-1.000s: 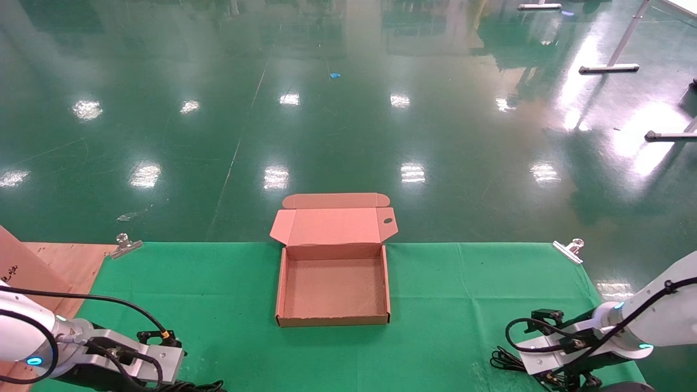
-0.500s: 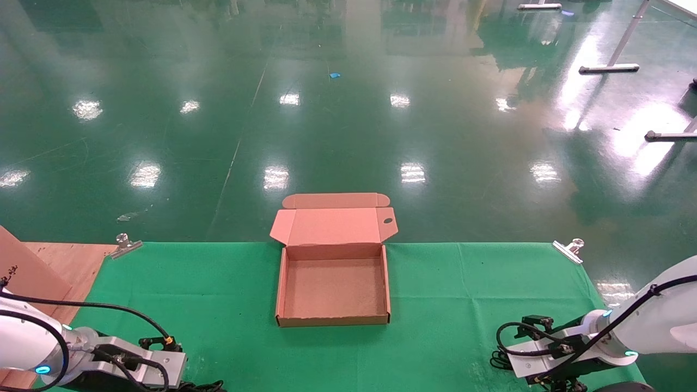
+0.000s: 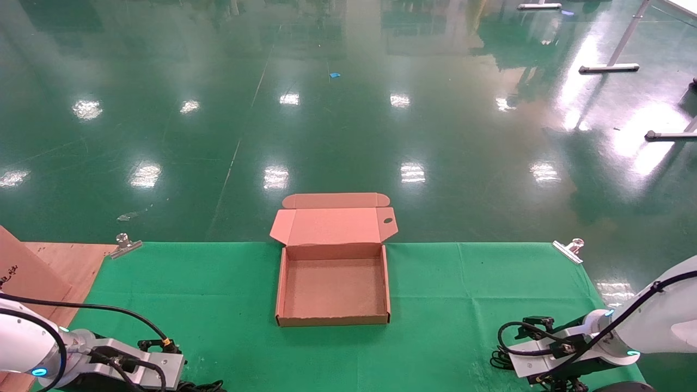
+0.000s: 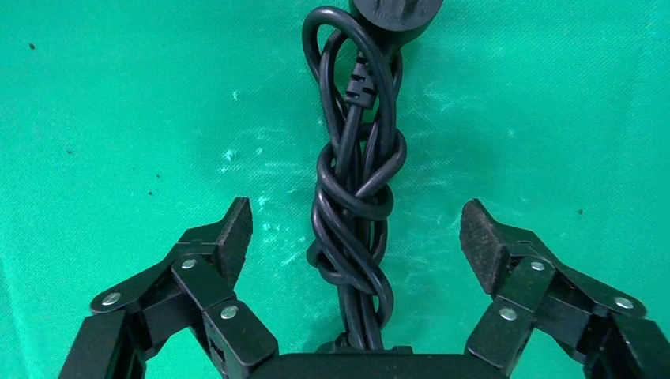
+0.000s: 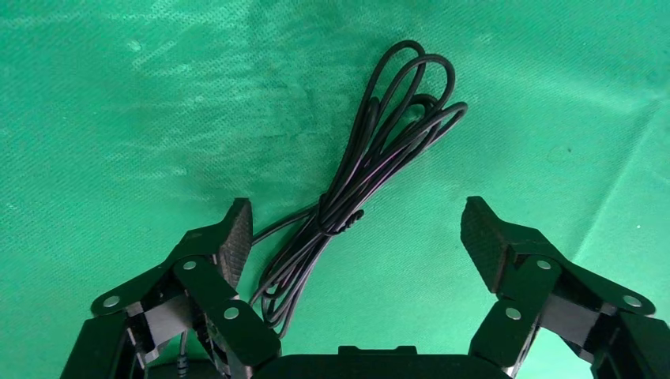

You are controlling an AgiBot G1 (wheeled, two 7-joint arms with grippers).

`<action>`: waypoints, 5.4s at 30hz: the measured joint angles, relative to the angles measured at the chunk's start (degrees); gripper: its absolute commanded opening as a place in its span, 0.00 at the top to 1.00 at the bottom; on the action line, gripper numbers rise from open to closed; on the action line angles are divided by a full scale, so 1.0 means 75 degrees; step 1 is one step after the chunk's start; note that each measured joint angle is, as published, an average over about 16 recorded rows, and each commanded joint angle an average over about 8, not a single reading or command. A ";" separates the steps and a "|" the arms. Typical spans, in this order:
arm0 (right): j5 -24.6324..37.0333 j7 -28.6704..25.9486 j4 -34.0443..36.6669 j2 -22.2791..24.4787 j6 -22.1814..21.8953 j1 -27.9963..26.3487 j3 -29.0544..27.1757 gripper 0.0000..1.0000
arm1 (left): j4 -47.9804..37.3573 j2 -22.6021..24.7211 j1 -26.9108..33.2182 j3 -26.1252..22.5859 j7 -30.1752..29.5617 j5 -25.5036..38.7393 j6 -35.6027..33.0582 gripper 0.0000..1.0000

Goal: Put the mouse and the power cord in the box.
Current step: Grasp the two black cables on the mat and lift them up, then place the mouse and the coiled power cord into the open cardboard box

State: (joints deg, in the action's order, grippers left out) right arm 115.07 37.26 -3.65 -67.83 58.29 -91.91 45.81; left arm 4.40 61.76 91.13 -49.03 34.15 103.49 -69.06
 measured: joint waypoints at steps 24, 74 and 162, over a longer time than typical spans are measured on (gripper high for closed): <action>-0.0062 0.0442 0.0346 -0.0013 0.0202 -0.0130 -0.0041 1.00 | -0.0406 0.0134 0.0057 0.0017 0.0259 -0.0022 0.0027 1.00; -0.1634 -0.0856 -0.1235 -0.0124 0.3983 -0.3644 -0.1082 1.00 | 0.3405 -0.0213 0.3035 0.0080 -0.1974 -0.0968 -0.2863 1.00; -0.1908 -0.3210 -0.4153 0.0032 0.3012 -0.2184 -0.0908 1.00 | 0.8241 -0.1841 -0.1469 -0.1769 -0.4608 -0.2709 0.5779 0.00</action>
State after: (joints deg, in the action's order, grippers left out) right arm 100.76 13.19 -34.80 -67.60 80.88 -108.29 39.01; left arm 66.22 47.95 80.11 -62.30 -0.41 83.17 -25.72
